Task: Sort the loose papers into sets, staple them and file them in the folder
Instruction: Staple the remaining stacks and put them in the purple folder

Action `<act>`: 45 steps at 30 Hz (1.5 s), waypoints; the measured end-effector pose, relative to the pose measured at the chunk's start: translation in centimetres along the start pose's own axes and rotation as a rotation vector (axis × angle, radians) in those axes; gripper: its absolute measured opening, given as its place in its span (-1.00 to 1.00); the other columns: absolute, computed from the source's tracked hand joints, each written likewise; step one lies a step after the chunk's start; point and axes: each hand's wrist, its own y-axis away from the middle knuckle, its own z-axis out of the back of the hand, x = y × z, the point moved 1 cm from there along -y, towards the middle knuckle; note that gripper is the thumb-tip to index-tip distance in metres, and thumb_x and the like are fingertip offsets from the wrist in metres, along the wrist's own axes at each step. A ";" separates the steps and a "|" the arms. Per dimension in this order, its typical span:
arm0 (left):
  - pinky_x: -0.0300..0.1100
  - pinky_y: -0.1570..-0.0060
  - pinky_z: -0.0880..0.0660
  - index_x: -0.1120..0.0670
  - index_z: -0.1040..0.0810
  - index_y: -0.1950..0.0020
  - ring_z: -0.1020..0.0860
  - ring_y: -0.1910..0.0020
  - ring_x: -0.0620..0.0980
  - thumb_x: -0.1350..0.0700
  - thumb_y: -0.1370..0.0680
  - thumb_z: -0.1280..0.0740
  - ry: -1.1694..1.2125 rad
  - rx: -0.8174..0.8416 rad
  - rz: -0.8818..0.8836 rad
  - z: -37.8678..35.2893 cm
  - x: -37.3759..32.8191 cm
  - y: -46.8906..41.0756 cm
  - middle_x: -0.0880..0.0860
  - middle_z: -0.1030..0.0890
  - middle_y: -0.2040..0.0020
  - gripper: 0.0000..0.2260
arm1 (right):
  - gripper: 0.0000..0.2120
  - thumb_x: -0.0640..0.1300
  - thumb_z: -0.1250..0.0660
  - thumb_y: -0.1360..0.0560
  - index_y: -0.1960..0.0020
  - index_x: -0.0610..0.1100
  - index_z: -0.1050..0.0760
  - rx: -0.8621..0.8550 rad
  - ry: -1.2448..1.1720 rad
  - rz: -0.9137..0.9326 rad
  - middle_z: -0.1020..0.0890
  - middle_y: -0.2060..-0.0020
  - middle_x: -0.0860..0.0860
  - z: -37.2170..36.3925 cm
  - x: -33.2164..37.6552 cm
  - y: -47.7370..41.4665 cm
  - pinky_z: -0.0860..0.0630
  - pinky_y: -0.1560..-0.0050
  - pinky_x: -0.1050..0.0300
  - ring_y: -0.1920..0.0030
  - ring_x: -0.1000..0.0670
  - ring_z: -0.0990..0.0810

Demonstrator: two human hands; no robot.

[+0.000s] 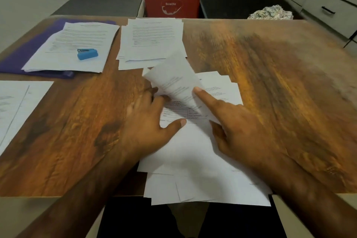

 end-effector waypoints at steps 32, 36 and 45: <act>0.18 -0.45 -0.29 0.01 -0.45 -0.48 -0.32 -0.48 0.20 -0.08 -0.55 -0.43 -0.568 0.082 0.645 12.4 10.8 1.2 0.14 -0.36 -0.53 -0.48 | -0.62 0.24 -0.28 -0.61 -0.34 0.08 -0.47 0.473 -0.278 -0.350 -0.63 0.00 0.16 -5.6 10.7 -9.1 -0.48 0.07 0.07 0.03 0.02 -0.59; 0.21 -0.54 -0.13 -0.04 -0.34 -0.55 -0.11 -0.61 0.19 -0.07 -0.59 -0.38 -0.619 0.073 0.531 11.3 9.4 0.4 0.13 -0.16 -0.64 -0.45 | -0.59 0.27 -0.23 -0.62 -0.32 0.04 -0.49 0.415 -0.143 -0.362 -0.61 0.14 0.10 -4.4 9.5 -8.3 -0.42 0.12 0.10 0.11 0.02 -0.57; 0.27 -0.50 -0.18 -0.06 -0.24 -0.59 -0.23 -0.57 0.14 -0.42 -0.57 -0.16 -0.362 0.222 0.302 6.2 5.9 0.7 0.04 -0.24 -0.62 -0.31 | -0.38 0.34 -0.20 -0.59 -0.50 -0.01 -0.40 0.338 0.126 -0.444 -0.45 -0.48 -0.04 -1.8 3.5 -5.3 -0.36 -0.42 -0.21 -0.47 -0.15 -0.37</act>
